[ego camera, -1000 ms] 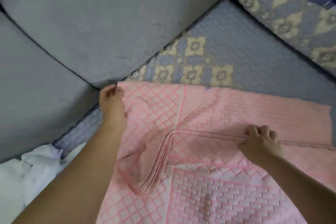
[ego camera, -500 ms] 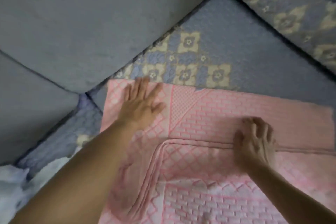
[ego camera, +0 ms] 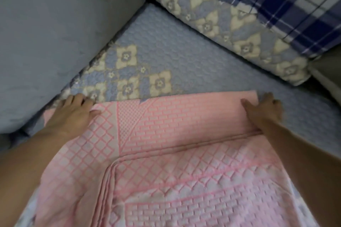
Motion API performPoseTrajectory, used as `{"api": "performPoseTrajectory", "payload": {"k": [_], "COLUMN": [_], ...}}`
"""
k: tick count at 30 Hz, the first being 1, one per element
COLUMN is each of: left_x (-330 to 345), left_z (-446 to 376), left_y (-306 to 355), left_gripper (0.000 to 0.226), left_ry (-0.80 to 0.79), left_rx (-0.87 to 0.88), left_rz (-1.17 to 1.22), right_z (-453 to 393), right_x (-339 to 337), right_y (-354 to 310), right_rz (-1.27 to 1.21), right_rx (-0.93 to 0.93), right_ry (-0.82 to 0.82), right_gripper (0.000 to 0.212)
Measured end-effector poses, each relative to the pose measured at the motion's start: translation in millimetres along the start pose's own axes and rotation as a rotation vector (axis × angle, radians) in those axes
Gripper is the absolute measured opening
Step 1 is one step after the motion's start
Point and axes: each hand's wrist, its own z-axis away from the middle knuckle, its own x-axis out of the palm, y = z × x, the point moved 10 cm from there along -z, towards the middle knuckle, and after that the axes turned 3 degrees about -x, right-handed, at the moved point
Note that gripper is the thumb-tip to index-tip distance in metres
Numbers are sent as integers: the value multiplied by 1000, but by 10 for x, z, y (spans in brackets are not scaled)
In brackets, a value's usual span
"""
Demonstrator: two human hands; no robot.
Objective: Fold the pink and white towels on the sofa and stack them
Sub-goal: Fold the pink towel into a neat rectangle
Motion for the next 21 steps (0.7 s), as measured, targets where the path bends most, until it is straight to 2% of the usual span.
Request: {"api": "performPoseTrajectory", "payload": {"k": [2,4,8,10,12,14,15,17,19,21], "left_x": [51,-16,-498,-750,-960,-1028,-1029,-1065,-1065,-841], "left_z": [-9,1,-346,-715,-1096,-1275,-1245,-944,-349,285], "left_y": [40,140,660,1066,1355,1522,1644,2014,2327,2344], "left_gripper": [29,24,24,25,29,42,50,65,77,90], "left_ry": [-92,-169,-49,55,133,149,143,121,72,-70], "left_rx": [-11,-25,61,105,9,-155,-189,-112,37,93], "left_rz": [-7,-10,-10,20,76,197,260,366,383,286], "right_z": [-25,-42,-178,-311,-440,-421,-317,41,667,1220], "right_x": [18,-20,-517,-812,-1040,-1095,-1084,-864,-430,-56], "right_y": [-59,-41,354,575,687,735,675,404,164,72], "right_rz": [-160,-123,-19,57,152,250,303,265,175,176], "right_rx": [6,-16,32,37,44,61,18,-277,-602,-809], "right_ry": [-95,-137,-25,54,127,186,217,236,105,-22], "right_gripper": [67,50,51,61,63,66,67,60,58,59]}}
